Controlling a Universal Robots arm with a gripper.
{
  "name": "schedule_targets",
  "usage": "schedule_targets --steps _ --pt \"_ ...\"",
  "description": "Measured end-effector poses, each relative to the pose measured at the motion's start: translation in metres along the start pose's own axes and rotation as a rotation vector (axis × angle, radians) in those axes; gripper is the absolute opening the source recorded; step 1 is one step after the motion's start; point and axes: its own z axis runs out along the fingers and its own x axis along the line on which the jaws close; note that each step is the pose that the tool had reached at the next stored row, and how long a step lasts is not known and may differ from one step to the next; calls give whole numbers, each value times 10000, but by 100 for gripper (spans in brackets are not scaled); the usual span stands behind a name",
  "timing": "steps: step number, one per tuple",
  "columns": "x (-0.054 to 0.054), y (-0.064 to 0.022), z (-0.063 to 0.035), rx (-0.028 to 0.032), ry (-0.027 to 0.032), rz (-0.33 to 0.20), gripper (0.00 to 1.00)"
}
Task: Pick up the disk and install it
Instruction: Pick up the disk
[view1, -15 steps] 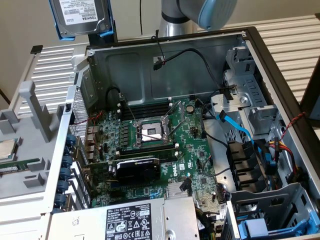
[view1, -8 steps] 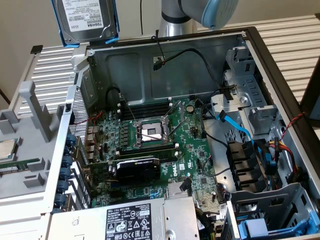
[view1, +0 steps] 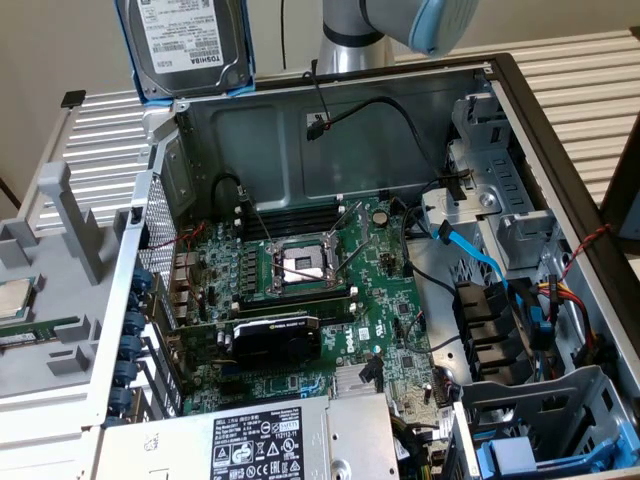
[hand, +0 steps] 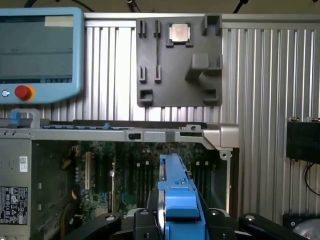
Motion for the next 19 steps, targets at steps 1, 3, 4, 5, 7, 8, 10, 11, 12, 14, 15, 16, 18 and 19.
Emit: schedule_targets --steps 1,3,4,5,7,8,10,11,12,14,15,16,18,19 --pt "15 -32 0 -6 -2 1 37" --pt "45 -96 1 -21 -4 0 37" --pt "60 -126 1 -31 -5 -1 37" --pt "76 -155 2 -42 -7 0 37" --pt "108 -213 3 -66 -9 -1 37" --pt "126 -242 2 -81 -10 -1 37" --pt "161 -294 4 -104 -15 -2 37" --pt "179 -319 4 -117 -17 -2 37" --pt "198 -344 4 -130 -19 -3 37" --pt "236 -391 5 -152 -28 -3 37" --pt "254 -413 5 -161 -32 -3 37" --pt "273 -437 6 -172 -36 -4 37" --pt "314 -480 7 -192 -45 -3 37" --pt "335 -501 7 -201 -51 -5 37"
